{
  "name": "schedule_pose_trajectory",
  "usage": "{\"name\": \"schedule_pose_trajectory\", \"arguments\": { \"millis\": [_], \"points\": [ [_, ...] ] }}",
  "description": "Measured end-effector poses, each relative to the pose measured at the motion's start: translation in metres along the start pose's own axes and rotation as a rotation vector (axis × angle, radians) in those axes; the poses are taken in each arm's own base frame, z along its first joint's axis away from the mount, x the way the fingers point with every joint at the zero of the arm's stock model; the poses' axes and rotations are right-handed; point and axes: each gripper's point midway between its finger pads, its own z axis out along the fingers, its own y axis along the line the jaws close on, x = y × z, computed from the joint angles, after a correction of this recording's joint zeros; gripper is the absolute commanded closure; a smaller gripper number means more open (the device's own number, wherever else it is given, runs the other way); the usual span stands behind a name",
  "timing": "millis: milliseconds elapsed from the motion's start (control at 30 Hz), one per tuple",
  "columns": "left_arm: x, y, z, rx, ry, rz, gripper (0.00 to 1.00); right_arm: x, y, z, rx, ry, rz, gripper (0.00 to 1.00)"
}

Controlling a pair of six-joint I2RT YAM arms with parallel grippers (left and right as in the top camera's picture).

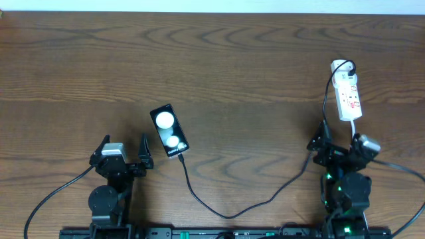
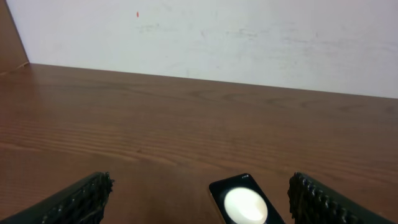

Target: Plug charger to phone and switch on socket

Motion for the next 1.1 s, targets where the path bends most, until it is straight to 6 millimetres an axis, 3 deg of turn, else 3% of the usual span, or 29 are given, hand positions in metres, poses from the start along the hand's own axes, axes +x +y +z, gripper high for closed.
{"name": "schedule_pose_trajectory", "arguments": {
  "millis": [233,467,667,1100],
  "points": [
    [0.0,0.0,0.0,0.0,0.0,0.0,0.08,0.022,-0.024,-0.009,0.054,0.022,0.007,0.01],
    [0.0,0.0,0.0,0.0,0.0,0.0,0.08,0.0,-0.014,-0.017,0.001,-0.076,-0.092,0.01],
    [0.0,0.0,0.0,0.0,0.0,0.0,0.08,0.001,-0.009,-0.017,-0.024,-0.072,-0.238,0.01],
    [0.0,0.0,0.0,0.0,0.0,0.0,0.08,0.003,-0.008,-0.017,-0.04,-0.063,-0.381,0.01]
  ]
}}
